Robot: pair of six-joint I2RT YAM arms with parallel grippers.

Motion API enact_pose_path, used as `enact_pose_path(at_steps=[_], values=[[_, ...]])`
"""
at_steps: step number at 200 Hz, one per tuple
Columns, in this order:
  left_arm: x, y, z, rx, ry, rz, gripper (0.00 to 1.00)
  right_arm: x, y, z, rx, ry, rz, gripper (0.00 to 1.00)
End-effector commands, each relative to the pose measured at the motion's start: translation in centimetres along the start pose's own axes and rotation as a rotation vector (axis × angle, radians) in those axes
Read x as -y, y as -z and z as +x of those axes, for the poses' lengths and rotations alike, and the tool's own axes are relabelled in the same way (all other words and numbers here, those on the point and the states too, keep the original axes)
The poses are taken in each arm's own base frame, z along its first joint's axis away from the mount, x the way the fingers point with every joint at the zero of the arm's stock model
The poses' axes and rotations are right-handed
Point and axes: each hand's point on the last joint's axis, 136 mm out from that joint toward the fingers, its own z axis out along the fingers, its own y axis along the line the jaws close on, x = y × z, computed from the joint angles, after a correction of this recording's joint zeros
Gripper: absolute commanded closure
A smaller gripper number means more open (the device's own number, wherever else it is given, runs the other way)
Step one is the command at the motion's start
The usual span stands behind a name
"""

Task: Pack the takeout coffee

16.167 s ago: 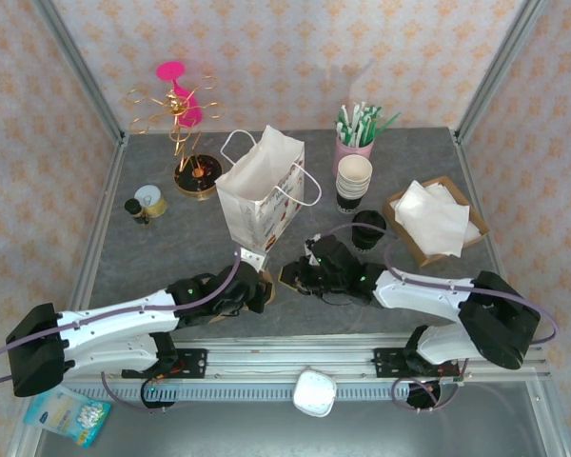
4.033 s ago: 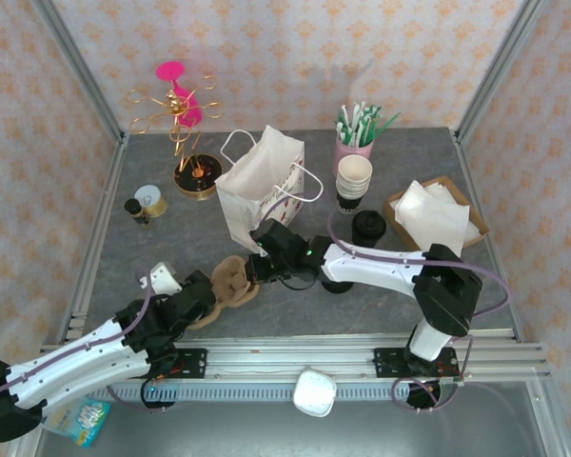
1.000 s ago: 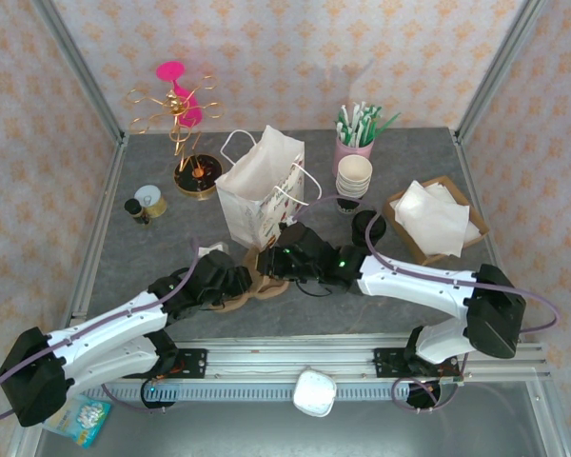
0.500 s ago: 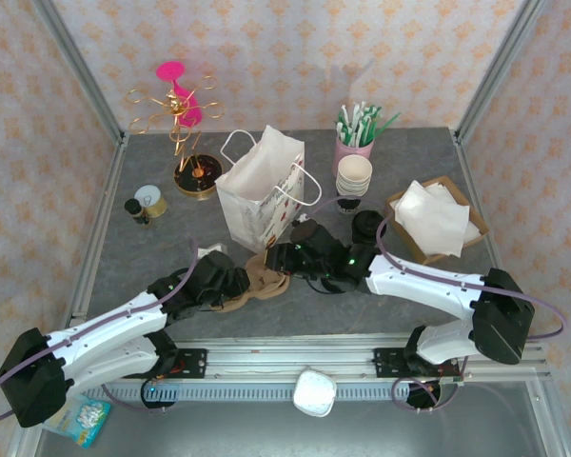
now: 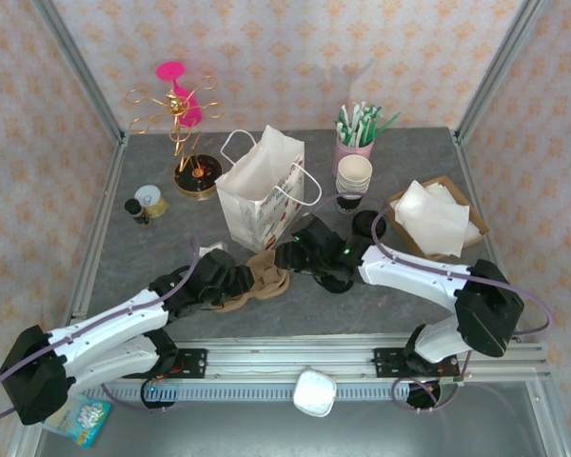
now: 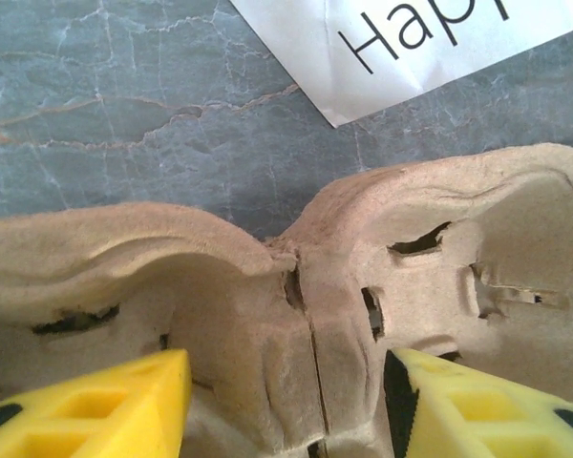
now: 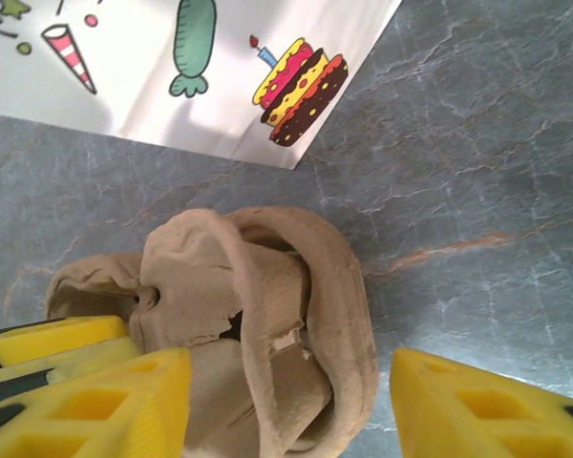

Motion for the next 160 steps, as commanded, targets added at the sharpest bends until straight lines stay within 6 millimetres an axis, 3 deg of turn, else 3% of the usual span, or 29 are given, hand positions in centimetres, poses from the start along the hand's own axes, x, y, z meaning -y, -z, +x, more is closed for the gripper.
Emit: enact_pose_path(at_steps=[1, 34, 53, 70, 119, 141, 160], values=[[0.0, -0.2, -0.5, 0.002, -0.036, -0.034, 0.42, -0.9, 0.2, -0.4, -0.010, 0.033, -0.033, 0.46], [0.5, -1.2, -0.4, -0.013, -0.053, -0.027, 0.42, -1.5, -0.2, -0.1, -0.033, 0.043, -0.058, 0.45], [0.9, -1.5, -0.4, -0.024, -0.070, -0.027, 0.46, -0.6, -0.5, -0.3, -0.025, 0.026, -0.029, 0.43], [0.8, -1.3, -0.6, -0.012, -0.072, -0.038, 0.55, -0.7, -0.2, -0.6, -0.013, 0.015, -0.056, 0.44], [0.2, 0.0, -1.7, 0.034, -0.083, -0.071, 0.64, -0.5, 0.7, -1.3, 0.009, -0.003, -0.070, 0.43], [0.5, 0.1, -1.5, 0.020, -0.087, -0.065, 0.62, 0.0, 0.6, -1.4, 0.013, -0.010, -0.064, 0.42], [1.2, -0.1, -1.4, -0.004, -0.090, -0.053, 0.43, 0.4, 0.2, -1.2, 0.004, -0.010, -0.050, 0.42]])
